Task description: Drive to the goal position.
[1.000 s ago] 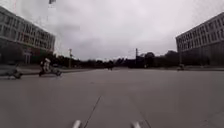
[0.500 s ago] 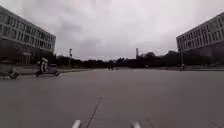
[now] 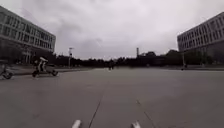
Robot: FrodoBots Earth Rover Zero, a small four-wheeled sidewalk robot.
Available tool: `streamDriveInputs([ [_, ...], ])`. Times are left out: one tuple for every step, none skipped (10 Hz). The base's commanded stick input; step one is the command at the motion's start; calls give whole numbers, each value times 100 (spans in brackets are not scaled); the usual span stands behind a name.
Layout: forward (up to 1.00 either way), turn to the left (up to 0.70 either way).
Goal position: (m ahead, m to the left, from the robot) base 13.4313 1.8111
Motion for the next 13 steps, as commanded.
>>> streamDriveInputs([
  [70,0],
  [70,0],
  [70,0],
  [70,0],
  [70,0],
  [70,0],
  [70,0],
  [70,0],
  [70,0],
  [70,0],
  [70,0],
  [70,0],
  [70,0],
])
